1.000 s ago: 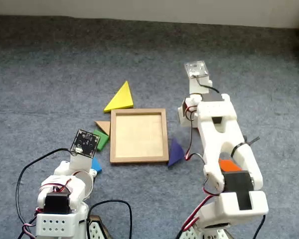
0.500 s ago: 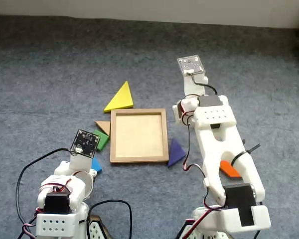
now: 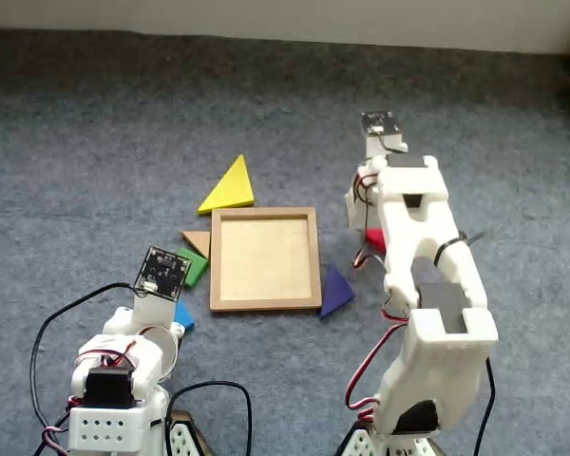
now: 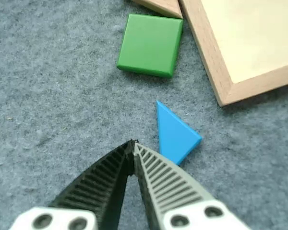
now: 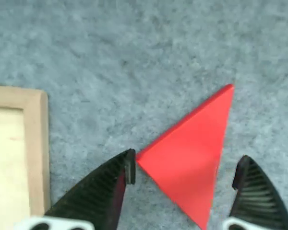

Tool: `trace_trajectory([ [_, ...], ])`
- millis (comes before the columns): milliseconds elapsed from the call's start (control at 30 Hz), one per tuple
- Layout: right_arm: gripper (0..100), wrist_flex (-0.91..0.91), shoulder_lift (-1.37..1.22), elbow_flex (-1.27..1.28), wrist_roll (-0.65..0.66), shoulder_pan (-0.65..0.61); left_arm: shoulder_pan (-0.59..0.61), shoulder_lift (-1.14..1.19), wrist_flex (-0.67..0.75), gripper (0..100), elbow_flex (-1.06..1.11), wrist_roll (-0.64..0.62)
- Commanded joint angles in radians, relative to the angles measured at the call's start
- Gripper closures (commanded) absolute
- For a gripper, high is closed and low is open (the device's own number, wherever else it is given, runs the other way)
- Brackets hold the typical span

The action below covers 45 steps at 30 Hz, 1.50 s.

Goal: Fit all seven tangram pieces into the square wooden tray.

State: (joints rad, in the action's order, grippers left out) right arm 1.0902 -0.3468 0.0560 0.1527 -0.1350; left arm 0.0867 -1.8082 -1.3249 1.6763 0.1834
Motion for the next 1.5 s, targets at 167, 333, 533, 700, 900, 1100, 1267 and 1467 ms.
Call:
trace_trajectory([
  [167,68.1,0.033,-0.041,-0.102,-0.018,0.018,0.012,-0.008,-0.005,99,0.021,-0.009],
  [333,68.1,0.031,-0.073,-0.102,-0.018,0.018,0.012,-0.008,-0.005,99,0.021,-0.009],
  [533,68.1,0.041,-0.090,-0.099,-0.017,0.018,0.012,-0.008,-0.005,99,0.021,-0.009],
  [700,68.1,0.097,-0.088,-0.105,0.018,0.016,0.012,-0.008,-0.005,99,0.021,-0.009],
  [900,68.1,0.117,-0.088,-0.105,0.040,0.015,0.012,-0.008,-0.005,99,0.021,-0.009],
  [1100,68.1,0.111,-0.090,-0.105,0.041,0.016,0.012,-0.008,-0.005,99,0.021,-0.009],
  [1267,72.7,0.097,-0.093,-0.107,0.068,0.018,0.012,-0.008,-0.005,99,0.021,-0.009],
  [1467,78.8,0.088,-0.088,-0.107,0.077,0.019,0.012,-0.008,-0.005,99,0.021,-0.009],
])
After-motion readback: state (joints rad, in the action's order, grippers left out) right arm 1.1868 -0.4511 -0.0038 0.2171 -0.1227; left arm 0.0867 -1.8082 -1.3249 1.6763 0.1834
